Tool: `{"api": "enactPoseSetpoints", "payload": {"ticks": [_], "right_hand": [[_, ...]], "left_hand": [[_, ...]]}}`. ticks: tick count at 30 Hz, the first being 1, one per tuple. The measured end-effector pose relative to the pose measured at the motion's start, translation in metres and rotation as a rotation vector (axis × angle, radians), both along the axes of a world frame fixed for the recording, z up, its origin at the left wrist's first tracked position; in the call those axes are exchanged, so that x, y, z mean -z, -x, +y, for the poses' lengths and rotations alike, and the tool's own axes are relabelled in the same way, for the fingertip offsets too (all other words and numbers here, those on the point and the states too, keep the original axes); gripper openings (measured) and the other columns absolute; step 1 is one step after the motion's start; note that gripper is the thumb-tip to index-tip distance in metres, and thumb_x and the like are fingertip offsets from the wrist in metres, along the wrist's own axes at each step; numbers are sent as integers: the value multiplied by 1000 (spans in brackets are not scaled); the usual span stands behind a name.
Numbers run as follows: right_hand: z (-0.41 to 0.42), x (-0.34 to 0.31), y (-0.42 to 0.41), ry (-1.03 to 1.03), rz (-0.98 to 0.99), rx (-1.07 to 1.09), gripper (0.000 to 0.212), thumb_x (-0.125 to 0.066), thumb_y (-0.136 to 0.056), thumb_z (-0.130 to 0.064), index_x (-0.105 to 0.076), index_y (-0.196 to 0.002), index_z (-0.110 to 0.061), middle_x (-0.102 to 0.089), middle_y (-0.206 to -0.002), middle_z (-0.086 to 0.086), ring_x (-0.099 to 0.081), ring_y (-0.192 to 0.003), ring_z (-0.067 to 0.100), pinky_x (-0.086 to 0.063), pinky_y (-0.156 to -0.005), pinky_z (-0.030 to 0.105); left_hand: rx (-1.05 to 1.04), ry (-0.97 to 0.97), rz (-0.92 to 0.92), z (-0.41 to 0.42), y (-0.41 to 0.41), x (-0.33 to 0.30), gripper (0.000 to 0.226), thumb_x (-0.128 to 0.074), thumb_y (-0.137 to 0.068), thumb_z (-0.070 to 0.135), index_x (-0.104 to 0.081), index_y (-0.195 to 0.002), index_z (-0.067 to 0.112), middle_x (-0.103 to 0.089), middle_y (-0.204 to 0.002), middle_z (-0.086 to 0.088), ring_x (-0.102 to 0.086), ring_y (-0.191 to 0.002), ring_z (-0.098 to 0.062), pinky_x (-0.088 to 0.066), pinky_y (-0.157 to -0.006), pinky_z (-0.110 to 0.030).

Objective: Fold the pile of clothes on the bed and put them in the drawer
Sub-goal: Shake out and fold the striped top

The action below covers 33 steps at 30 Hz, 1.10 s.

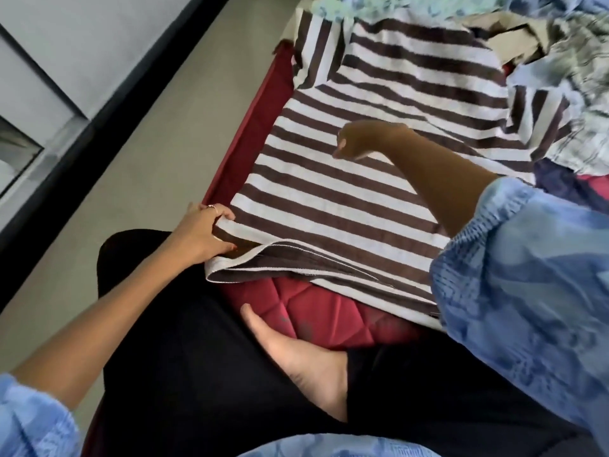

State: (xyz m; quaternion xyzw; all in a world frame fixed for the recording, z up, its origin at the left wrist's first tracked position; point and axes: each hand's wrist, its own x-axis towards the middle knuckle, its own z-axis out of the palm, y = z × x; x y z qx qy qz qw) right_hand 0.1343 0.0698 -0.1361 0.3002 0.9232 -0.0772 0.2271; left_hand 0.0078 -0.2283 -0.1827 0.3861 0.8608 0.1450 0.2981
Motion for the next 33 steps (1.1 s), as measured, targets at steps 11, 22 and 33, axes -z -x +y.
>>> {"api": "enactPoseSetpoints", "payload": {"ticks": [11,22,33], "right_hand": [[51,39,147,-95,253,-6,38,-51,-93,-20,-52,-126,0,-42,-136,20,-46,-124,38,-41,-104,44],[80,80,202,-259,350,342,68,-52,-93,-3,-15,-149,1,-29,-149,17,-26,-142,31,-32,-111,38],[127,44,170,222,885,618,45,-38,-82,6,-72,-109,-8,-68,-115,9,-61,-103,14,-49,-90,20]], "left_hand": [[-98,-237,-322,21,7,0,45,-62,-80,-1,-66,-112,29,-56,-114,15,-51,-100,11,-31,-77,6],[30,-282,-485,34,17,-5,68,-60,-79,-3,-51,-130,41,-40,-126,28,-40,-116,17,-35,-84,1],[396,-113,-623,48,-5,-54,87,-58,-82,-1,-25,-144,50,-8,-137,50,-60,-104,-5,-50,-83,-18]]}}
